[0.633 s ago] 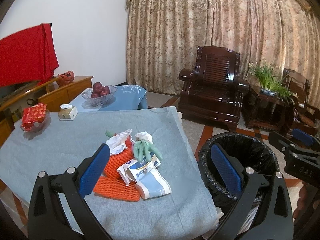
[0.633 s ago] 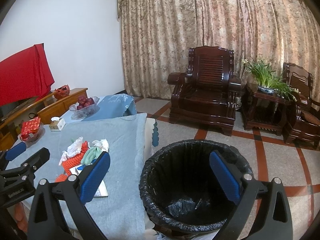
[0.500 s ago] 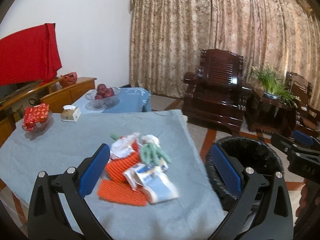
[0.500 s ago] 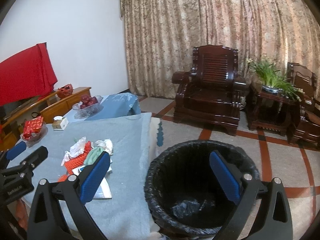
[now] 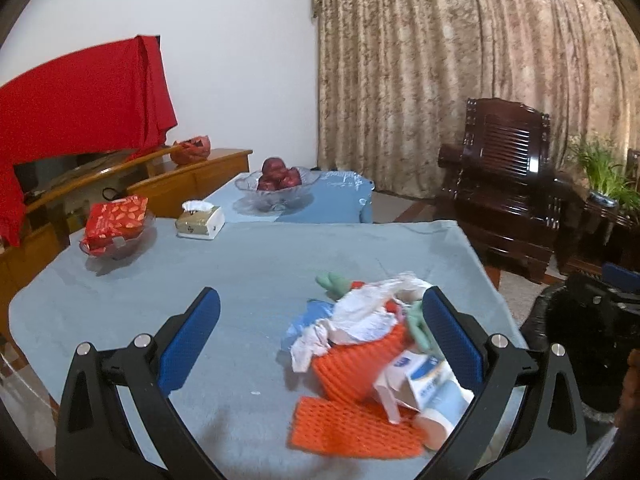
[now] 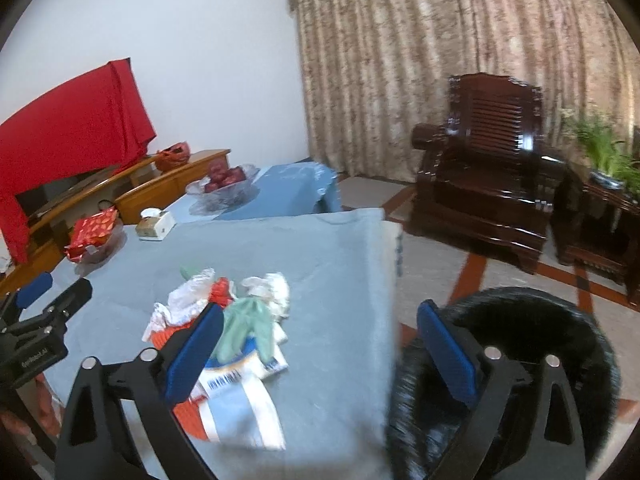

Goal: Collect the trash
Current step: 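Reach the left tool to the white tissue while the right tool reaches the green glove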

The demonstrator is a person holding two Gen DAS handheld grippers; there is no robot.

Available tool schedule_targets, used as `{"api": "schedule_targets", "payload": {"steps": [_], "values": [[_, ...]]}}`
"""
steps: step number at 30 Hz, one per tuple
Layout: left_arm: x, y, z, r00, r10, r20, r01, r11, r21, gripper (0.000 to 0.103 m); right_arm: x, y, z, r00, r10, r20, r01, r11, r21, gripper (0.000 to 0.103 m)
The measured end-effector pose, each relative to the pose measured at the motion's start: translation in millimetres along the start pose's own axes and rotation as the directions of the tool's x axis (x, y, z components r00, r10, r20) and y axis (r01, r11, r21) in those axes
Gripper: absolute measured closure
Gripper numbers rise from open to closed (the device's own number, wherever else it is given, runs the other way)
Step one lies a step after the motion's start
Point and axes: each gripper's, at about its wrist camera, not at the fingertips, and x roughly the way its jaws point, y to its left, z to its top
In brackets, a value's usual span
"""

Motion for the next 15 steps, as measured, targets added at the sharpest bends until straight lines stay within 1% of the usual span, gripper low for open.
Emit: {"api": "schedule_targets", "payload": {"steps": [4,7,9,15], "values": [[32,11,1,0.999,-0.002,-0.040,0.001,1.000,-0.019,0.005,44,20,5,0.998,0.023,-0.055,-0.024,1.000,-0.019,0.018],[54,19,-2,0.997,-0.006,-0.075,0.004,1.000,-0.023,0.005,69,31,4,0.995,0.045,-0.092,-0.048,0.999,-0.026,0.023],[65,24,-4,0.996,-0.010,-0.094,0.007,0.999,-0.034,0.005,86,40,2,0.992,0.056,-0.112,-0.061,0.997,-0.041,0.029],[91,37,-13,0.991,-0.021,-0.133,0.014,0.999,-0.049,0.005,129,51,-8,0.977,0.078,-0.199,-0.089,0.995,-0.048,0.039]]}}
